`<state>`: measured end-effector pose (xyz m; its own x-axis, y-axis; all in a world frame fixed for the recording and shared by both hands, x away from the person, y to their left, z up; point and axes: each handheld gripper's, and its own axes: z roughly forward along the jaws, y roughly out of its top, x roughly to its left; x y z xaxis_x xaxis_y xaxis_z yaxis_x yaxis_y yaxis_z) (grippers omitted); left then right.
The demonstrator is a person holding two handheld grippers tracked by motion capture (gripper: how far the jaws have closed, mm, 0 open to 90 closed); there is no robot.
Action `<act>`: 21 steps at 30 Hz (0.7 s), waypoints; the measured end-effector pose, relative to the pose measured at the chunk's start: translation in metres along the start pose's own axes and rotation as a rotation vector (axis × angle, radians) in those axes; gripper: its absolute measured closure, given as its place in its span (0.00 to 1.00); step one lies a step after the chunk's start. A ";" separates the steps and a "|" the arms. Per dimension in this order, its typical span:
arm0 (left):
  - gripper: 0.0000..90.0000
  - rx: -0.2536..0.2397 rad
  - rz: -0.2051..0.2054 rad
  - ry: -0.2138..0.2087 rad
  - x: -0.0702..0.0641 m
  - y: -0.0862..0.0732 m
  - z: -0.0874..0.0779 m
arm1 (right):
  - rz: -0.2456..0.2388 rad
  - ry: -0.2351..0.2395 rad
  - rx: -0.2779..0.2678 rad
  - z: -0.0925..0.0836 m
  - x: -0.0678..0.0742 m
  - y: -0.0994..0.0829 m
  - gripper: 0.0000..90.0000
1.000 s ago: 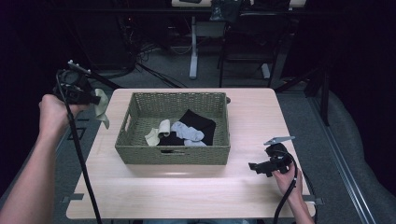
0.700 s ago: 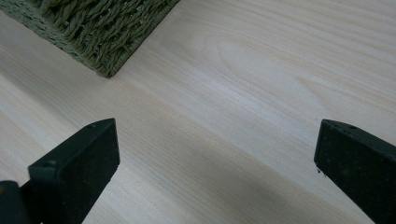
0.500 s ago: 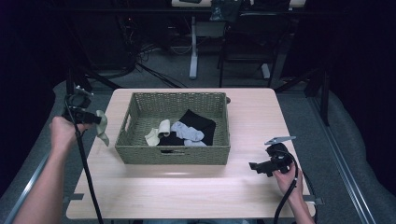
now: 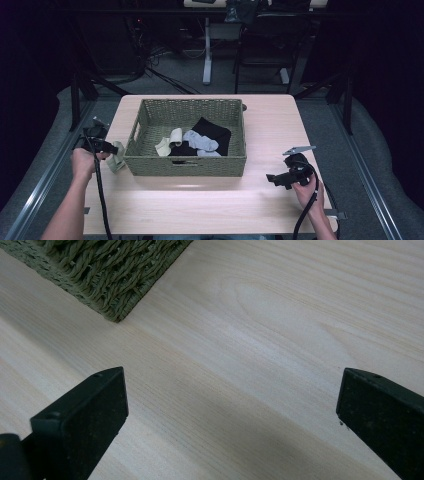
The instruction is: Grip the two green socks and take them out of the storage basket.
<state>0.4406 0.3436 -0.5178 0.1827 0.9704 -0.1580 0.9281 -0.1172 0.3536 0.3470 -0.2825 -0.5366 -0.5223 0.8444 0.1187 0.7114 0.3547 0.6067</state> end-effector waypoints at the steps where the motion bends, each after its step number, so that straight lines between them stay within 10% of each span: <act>1: 0.95 0.004 -0.003 -0.003 0.001 -0.001 0.002 | -0.001 -0.004 0.001 0.000 0.000 0.000 0.00; 6: 0.84 0.004 -0.021 -0.014 0.003 -0.002 0.000 | 0.001 0.000 0.000 0.000 -0.001 0.000 0.00; 11: 0.46 -0.024 -0.033 -0.004 0.003 0.000 -0.015 | 0.009 -0.001 -0.003 -0.001 -0.001 0.000 0.00; 21: 0.18 -0.141 0.037 0.034 -0.023 0.026 -0.088 | 0.010 -0.002 0.001 -0.002 -0.002 0.000 0.00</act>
<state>0.4320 0.3372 -0.4244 0.2027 0.9729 -0.1117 0.8656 -0.1247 0.4849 0.3476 -0.2853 -0.5351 -0.5144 0.8486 0.1234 0.7172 0.3468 0.6045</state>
